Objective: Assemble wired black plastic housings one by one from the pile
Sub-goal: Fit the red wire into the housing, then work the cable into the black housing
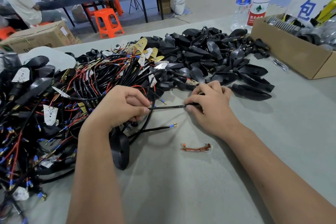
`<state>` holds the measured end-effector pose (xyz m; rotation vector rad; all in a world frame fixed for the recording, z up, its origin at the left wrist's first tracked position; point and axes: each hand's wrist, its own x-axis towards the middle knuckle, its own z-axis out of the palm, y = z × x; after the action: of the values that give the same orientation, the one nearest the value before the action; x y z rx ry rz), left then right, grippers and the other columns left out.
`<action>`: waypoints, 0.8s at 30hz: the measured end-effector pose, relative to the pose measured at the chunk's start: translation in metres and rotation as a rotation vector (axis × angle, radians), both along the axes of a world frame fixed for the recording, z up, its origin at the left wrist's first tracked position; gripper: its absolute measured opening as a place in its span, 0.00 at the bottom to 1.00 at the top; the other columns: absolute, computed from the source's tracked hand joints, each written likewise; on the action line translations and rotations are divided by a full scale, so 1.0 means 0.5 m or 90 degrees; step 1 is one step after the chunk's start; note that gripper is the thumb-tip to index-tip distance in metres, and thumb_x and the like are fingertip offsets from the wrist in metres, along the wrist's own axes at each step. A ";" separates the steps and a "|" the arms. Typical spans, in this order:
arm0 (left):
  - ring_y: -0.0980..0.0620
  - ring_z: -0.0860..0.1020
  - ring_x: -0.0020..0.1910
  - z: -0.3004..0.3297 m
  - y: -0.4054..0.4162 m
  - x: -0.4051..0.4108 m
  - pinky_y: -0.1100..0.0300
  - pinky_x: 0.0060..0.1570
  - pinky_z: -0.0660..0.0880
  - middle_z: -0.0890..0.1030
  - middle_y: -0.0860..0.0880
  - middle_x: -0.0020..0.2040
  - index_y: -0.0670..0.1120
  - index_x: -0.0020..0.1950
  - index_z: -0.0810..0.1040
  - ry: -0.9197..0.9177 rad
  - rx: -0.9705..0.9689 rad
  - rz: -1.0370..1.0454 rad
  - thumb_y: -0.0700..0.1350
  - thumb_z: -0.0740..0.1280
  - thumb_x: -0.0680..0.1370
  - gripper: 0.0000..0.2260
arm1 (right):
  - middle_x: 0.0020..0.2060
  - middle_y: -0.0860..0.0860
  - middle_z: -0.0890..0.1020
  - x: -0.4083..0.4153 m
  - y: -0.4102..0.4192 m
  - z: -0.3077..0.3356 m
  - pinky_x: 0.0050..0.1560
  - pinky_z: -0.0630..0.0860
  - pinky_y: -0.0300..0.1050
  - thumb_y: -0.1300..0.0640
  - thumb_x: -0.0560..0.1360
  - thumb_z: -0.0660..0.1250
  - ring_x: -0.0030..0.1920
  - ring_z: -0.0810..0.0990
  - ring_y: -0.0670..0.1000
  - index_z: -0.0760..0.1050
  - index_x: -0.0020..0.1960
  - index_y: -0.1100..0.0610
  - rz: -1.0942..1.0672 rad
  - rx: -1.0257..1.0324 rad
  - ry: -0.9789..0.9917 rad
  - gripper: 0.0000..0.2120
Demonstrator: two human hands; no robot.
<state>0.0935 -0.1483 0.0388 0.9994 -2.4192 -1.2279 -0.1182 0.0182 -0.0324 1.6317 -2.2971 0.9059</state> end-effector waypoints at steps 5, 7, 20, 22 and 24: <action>0.51 0.82 0.29 -0.015 0.000 0.006 0.63 0.28 0.77 0.85 0.40 0.34 0.44 0.42 0.86 0.034 0.035 0.009 0.36 0.79 0.72 0.05 | 0.49 0.41 0.79 -0.009 0.003 0.000 0.55 0.51 0.44 0.49 0.72 0.78 0.58 0.67 0.50 0.85 0.47 0.45 -0.014 -0.022 -0.048 0.05; 0.52 0.81 0.29 -0.016 -0.006 0.020 0.64 0.27 0.76 0.85 0.41 0.34 0.45 0.41 0.86 0.042 0.040 0.021 0.38 0.79 0.72 0.05 | 0.48 0.41 0.79 -0.011 0.004 0.000 0.55 0.51 0.43 0.50 0.72 0.78 0.58 0.67 0.50 0.85 0.47 0.45 -0.017 -0.031 -0.068 0.05; 0.51 0.84 0.36 -0.016 -0.012 0.026 0.57 0.39 0.81 0.87 0.45 0.38 0.47 0.45 0.87 0.050 0.003 0.029 0.37 0.76 0.75 0.05 | 0.49 0.42 0.78 -0.015 0.011 0.013 0.60 0.57 0.49 0.51 0.72 0.79 0.60 0.66 0.48 0.83 0.44 0.46 -0.008 -0.041 -0.169 0.05; 0.51 0.85 0.42 -0.003 -0.010 0.013 0.58 0.46 0.82 0.87 0.49 0.41 0.51 0.46 0.87 0.102 -0.052 0.028 0.43 0.77 0.76 0.03 | 0.51 0.44 0.79 -0.014 0.015 0.019 0.66 0.63 0.54 0.54 0.72 0.79 0.61 0.67 0.49 0.85 0.47 0.48 0.028 -0.045 -0.188 0.06; 0.53 0.85 0.44 0.008 0.005 -0.014 0.61 0.47 0.82 0.87 0.51 0.43 0.52 0.47 0.87 0.199 -0.101 0.032 0.46 0.76 0.76 0.02 | 0.52 0.45 0.81 -0.013 0.020 0.027 0.68 0.66 0.51 0.55 0.72 0.80 0.62 0.69 0.50 0.85 0.51 0.49 0.077 -0.061 -0.213 0.10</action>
<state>0.0864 -0.1460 0.0426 0.7555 -2.1947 -1.0650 -0.1248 0.0281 -0.0188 1.7035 -2.3315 1.3905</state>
